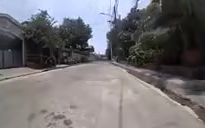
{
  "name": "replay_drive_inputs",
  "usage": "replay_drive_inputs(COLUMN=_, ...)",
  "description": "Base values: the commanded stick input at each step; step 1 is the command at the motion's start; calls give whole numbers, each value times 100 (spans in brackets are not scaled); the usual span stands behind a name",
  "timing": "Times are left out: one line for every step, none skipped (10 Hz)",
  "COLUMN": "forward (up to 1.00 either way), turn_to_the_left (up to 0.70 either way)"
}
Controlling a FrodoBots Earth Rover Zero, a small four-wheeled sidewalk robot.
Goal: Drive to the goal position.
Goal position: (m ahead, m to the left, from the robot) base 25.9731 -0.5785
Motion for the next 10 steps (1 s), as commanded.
replay_drive_inputs(forward=100, turn_to_the_left=-2)
replay_drive_inputs(forward=100, turn_to_the_left=-2)
replay_drive_inputs(forward=100, turn_to_the_left=-2)
replay_drive_inputs(forward=100, turn_to_the_left=-2)
replay_drive_inputs(forward=100, turn_to_the_left=-2)
replay_drive_inputs(forward=100, turn_to_the_left=-3)
replay_drive_inputs(forward=100, turn_to_the_left=-3)
replay_drive_inputs(forward=100, turn_to_the_left=-2)
replay_drive_inputs(forward=100, turn_to_the_left=0)
replay_drive_inputs(forward=100, turn_to_the_left=0)
